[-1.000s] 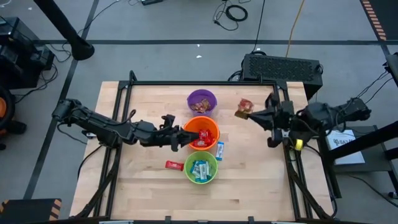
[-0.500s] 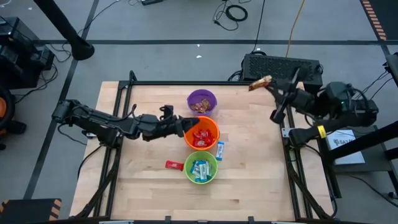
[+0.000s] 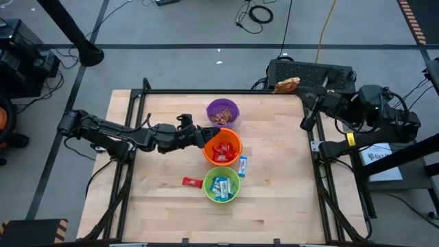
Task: Sort candy by brand, put in halloween buckets
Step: Put golden candy into the purple bucket
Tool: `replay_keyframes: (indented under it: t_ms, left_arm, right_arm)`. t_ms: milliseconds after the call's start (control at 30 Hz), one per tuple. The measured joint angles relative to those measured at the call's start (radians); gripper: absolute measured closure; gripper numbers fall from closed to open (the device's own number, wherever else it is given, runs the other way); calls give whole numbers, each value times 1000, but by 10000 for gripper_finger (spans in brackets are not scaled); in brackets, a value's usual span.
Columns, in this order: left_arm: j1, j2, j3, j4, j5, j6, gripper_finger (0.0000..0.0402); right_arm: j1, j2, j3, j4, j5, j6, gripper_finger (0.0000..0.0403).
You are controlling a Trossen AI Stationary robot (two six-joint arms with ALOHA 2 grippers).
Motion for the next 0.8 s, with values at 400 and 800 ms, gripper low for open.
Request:
replay_keyframes:
  t_ms: [400,800]
  left_arm:
    - [-50,-33,0,-231,29,-114,256]
    - [-58,-42,1,-465,54,-271,256]
  right_arm:
    - [-7,37,0,-182,-484,788,403]
    - [-288,287,0,-174,-1186,825,403]
